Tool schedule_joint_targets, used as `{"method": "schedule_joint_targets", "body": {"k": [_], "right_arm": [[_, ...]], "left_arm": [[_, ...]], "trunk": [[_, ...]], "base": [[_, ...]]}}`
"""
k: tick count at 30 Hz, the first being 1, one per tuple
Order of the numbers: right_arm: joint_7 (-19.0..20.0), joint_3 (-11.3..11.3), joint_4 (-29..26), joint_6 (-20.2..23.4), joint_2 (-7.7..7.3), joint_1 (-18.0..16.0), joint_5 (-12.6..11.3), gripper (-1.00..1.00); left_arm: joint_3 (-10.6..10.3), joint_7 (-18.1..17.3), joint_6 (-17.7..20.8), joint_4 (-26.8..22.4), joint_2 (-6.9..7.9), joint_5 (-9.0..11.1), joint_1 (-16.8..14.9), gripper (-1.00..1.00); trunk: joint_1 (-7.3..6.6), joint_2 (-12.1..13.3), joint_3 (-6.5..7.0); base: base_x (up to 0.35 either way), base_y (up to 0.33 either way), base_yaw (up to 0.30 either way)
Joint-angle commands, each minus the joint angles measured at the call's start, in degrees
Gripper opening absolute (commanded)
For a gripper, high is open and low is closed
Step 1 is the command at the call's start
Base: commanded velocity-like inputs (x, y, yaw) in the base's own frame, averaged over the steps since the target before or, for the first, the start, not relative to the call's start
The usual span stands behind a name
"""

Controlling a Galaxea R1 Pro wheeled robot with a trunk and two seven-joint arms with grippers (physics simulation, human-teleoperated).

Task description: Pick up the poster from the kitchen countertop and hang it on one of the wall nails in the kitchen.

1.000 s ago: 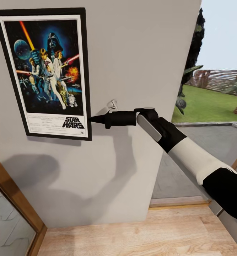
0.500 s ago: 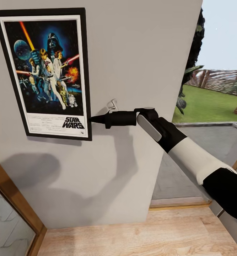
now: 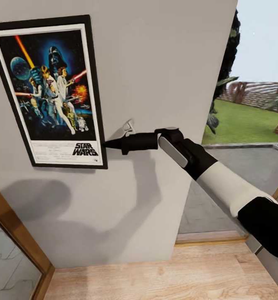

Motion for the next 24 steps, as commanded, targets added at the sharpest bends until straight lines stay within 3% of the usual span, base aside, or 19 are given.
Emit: {"method": "schedule_joint_targets", "body": {"k": [1, 24], "right_arm": [[0.0, 0.1, -0.1, 0.5, 0.02, -0.1, -0.3, -1.0], [0.0, -0.1, -3.2, 0.2, -0.22, -0.1, 0.1, -1.0]], "left_arm": [[0.1, -0.4, 0.1, -0.1, -0.01, 0.4, 0.0, 1.0], [0.1, -0.4, 0.1, 0.0, -0.01, 0.4, 0.0, 1.0]], "trunk": [[0.04, -0.1, -0.11], [0.04, -0.1, -0.11]], "base": [[0.0, 0.0, 0.0], [0.0, 0.0, 0.0]]}}
